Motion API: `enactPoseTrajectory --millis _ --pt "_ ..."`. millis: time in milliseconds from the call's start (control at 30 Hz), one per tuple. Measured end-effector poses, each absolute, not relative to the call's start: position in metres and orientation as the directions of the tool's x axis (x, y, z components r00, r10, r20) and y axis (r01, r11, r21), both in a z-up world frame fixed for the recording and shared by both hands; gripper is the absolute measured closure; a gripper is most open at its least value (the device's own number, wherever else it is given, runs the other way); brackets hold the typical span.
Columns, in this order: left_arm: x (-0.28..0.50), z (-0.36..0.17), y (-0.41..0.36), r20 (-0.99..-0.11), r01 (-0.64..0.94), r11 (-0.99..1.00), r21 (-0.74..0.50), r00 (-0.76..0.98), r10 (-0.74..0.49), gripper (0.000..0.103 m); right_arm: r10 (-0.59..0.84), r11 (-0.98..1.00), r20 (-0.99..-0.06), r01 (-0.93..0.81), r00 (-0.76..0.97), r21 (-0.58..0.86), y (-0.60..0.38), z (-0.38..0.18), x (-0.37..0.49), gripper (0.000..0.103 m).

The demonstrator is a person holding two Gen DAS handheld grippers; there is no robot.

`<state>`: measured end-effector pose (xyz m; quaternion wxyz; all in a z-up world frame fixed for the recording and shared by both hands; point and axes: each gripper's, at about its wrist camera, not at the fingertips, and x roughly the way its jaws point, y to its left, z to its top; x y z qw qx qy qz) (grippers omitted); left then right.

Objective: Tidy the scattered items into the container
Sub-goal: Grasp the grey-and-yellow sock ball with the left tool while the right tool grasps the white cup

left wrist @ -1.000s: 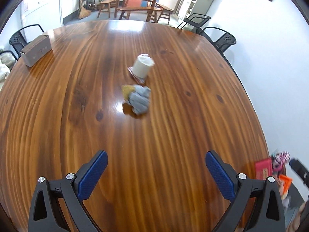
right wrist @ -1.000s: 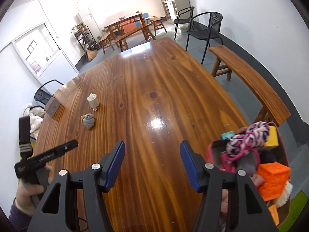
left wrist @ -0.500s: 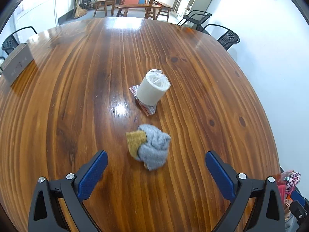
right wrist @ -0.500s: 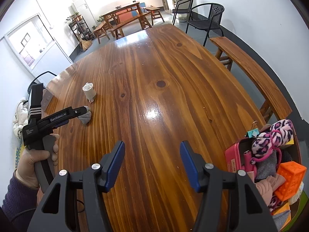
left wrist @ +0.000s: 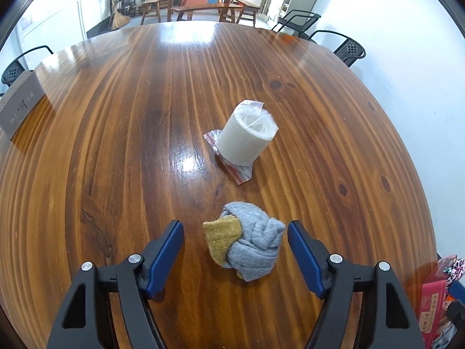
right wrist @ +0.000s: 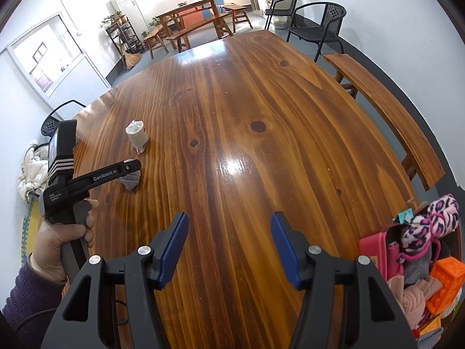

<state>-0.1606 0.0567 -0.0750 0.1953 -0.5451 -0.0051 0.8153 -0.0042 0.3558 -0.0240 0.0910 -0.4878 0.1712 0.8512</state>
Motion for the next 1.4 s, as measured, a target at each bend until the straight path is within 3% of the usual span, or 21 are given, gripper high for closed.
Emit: enactPoseTrajectory --millis 33,167,900,1333,1367,1400 --pt "-0.16 -0.077 0.056 -0.887 -0.318 -0.922 -0.22 -0.329 0.325 0.029 -0.015 -0.927 -0.86 -0.315 -0.51 0.203 0.354 -0.024 -0.008 0.04" --pt "-0.158 -0.077 0.054 -0.88 -0.35 -0.915 -0.2 -0.347 0.325 0.056 -0.025 -0.935 -0.849 -0.288 -0.527 0.207 0.348 -0.021 -0.022 0.04" --pt "-0.145 -0.056 -0.017 -0.843 -0.26 -0.929 -0.263 -0.406 0.352 0.057 -0.168 -0.977 -0.848 -0.032 -0.502 0.212 0.265 -0.058 -0.185 0.046" --pt "-0.134 -0.057 -0.033 -0.843 -0.22 -0.929 -0.298 -0.397 0.364 0.057 -0.197 -0.975 -0.885 -0.008 -0.422 0.221 0.238 -0.108 -0.256 0.045" --pt "-0.134 -0.057 -0.033 -0.843 -0.217 -0.929 -0.299 -0.397 0.364 0.057 -0.193 -0.977 -0.886 -0.006 -0.421 0.215 0.236 -0.11 -0.259 0.047" --pt "-0.133 -0.057 -0.034 -0.843 -0.215 -0.929 -0.3 -0.396 0.364 0.057 -0.193 -0.977 -0.887 -0.001 -0.42 0.213 0.234 -0.111 -0.262 0.064"
